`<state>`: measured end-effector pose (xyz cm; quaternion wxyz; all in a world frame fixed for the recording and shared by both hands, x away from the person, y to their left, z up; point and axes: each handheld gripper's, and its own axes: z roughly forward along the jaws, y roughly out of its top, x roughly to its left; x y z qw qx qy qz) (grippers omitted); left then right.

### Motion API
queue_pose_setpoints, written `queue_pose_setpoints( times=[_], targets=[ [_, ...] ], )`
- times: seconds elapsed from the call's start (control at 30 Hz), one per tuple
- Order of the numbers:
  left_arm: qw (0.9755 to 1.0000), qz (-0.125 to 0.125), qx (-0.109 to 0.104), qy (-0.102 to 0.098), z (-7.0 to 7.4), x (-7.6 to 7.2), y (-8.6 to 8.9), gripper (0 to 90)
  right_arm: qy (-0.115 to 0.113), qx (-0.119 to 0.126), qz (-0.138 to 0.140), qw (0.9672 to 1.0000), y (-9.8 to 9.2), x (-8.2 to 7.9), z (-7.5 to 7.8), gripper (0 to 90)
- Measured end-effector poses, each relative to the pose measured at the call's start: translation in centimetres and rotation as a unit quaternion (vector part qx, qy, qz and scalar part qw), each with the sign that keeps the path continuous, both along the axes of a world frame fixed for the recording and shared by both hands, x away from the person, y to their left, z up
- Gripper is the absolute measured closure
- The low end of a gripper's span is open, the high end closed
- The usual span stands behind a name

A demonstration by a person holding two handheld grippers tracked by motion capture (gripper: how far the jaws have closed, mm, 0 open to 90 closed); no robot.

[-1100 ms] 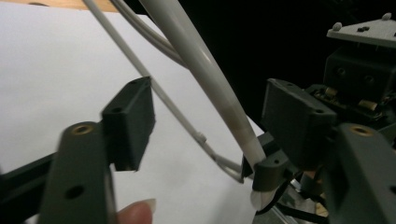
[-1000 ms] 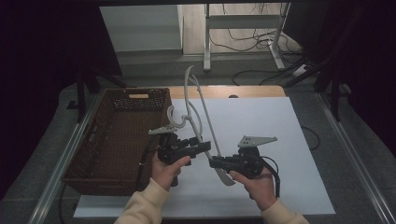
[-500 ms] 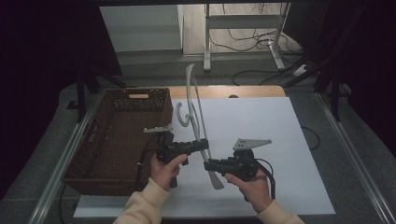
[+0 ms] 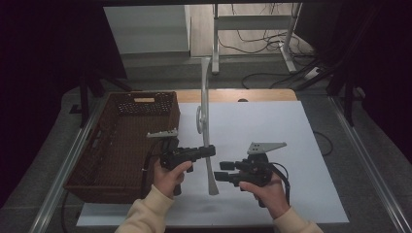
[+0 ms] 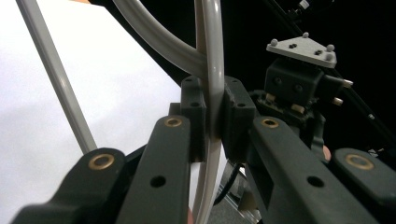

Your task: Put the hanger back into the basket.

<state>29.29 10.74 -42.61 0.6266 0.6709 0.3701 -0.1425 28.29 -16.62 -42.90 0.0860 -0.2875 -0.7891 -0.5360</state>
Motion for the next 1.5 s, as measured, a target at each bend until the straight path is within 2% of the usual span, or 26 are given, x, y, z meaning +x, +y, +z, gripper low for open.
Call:
queue_pose_setpoints(
  times=[0.13, 0.23, 0.37, 0.53, 0.87, 1.13, 1.3, 1.5],
  targets=[
    [1.0000, -0.003, 0.007, -0.006, 0.4, -0.1, 0.4, 81.2, -0.016, -0.004, -0.030, 0.9994, -2.0, 0.4, 0.2, 29.3],
    [0.9999, -0.005, 0.007, -0.009, 0.6, -0.2, 0.7, 81.2, -0.027, -0.012, -0.056, 0.9980, -3.9, 0.8, 0.3, 23.7],
    [0.9998, -0.009, 0.014, -0.012, 0.8, -0.2, 1.1, 81.2, -0.034, -0.024, -0.082, 0.9958, -6.2, 1.5, 0.1, 21.0],
    [0.9996, -0.015, 0.017, -0.013, 1.0, -0.2, 1.4, 81.2, -0.033, -0.049, -0.101, 0.9931, -7.9, 2.2, -0.6, 19.7],
    [0.9991, -0.035, 0.020, -0.015, 1.2, -0.3, 1.7, 81.2, -0.035, -0.071, -0.119, 0.9898, -9.0, 2.9, -1.2, 19.6],
    [0.9982, -0.049, 0.029, -0.018, 1.5, -0.4, 1.7, 81.2, -0.040, -0.094, -0.128, 0.9865, -9.6, 3.2, -1.7, 19.8],
    [0.9977, -0.054, 0.034, -0.021, 2.0, -0.4, 2.1, 81.2, -0.042, -0.108, -0.134, 0.9842, -9.9, 3.4, -2.0, 19.7],
    [0.9968, -0.065, 0.037, -0.029, 3.3, -0.3, 2.9, 81.2, -0.036, -0.114, -0.135, 0.9835, -10.0, 3.6, -2.3, 19.6]
  ],
)
